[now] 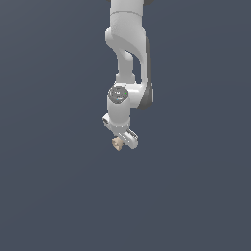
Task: Pick up the object and move it to a goal position.
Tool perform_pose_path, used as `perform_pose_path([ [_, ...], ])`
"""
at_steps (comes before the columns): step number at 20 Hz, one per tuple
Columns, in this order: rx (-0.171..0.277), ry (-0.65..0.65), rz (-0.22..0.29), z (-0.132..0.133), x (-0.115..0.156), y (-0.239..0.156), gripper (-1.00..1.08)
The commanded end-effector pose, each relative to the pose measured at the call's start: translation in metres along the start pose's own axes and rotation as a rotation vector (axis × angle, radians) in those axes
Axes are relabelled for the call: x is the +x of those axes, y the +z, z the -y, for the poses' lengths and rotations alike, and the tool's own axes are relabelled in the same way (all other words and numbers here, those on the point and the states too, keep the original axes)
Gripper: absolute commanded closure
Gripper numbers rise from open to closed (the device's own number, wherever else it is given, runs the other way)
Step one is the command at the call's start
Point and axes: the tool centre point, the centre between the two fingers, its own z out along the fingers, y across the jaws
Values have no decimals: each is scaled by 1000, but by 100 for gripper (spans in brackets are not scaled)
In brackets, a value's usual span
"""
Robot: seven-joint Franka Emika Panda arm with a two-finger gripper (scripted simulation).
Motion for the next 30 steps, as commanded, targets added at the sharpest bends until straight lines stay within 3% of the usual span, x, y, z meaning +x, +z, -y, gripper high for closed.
perform_pose_path([
  [1,0,1,0,0,0,1,108],
  [16,1,0,0,6,-5,-18,108],
  [23,0,1,0,20,-16,-66,108],
  [30,-1,2,-2,42,-32,-137,108],
])
